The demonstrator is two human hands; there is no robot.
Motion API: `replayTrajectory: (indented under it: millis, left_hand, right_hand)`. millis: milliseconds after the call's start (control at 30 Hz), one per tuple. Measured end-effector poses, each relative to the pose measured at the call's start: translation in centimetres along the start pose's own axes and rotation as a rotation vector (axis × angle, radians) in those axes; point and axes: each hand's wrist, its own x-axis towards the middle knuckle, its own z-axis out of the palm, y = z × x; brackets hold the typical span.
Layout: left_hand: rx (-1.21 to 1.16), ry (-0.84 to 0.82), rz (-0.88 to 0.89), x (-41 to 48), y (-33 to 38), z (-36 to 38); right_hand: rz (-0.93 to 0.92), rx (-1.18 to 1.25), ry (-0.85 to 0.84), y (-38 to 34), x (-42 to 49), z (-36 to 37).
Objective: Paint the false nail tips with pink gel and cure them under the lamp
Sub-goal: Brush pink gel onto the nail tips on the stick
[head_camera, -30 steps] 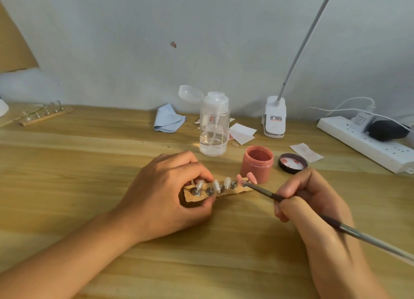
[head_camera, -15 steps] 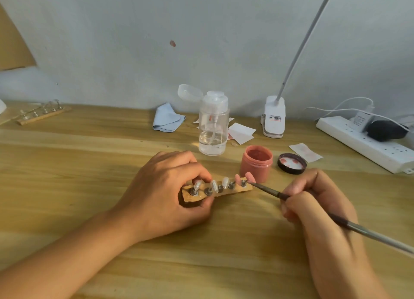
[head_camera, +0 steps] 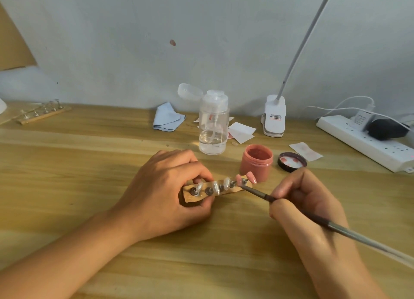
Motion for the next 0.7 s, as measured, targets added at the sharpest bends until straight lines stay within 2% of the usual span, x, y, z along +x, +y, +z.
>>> replayTrajectory:
  millis: [133, 333, 500, 700]
  left_hand:
    - [0.002, 0.005, 0.003, 0.02, -0.02, 0.03]
    - [0.006, 0.014, 0.006, -0.02, -0.15, 0.09]
    - [0.013, 0.018, 0.021, -0.11, -0.22, 0.08]
    - [0.021, 0.018, 0.043, -0.12, -0.24, 0.02]
  right_hand:
    - [0.046, 0.021, 0.099, -0.01, 0.28, -0.37]
    - [0.032, 0.053, 0.017, -0.09, 0.16, -0.09]
    - [0.036, 0.056, 0.109, 0.05, 0.45, -0.04]
    - [0.073, 0.055, 0.097, -0.43, 0.28, 0.46]
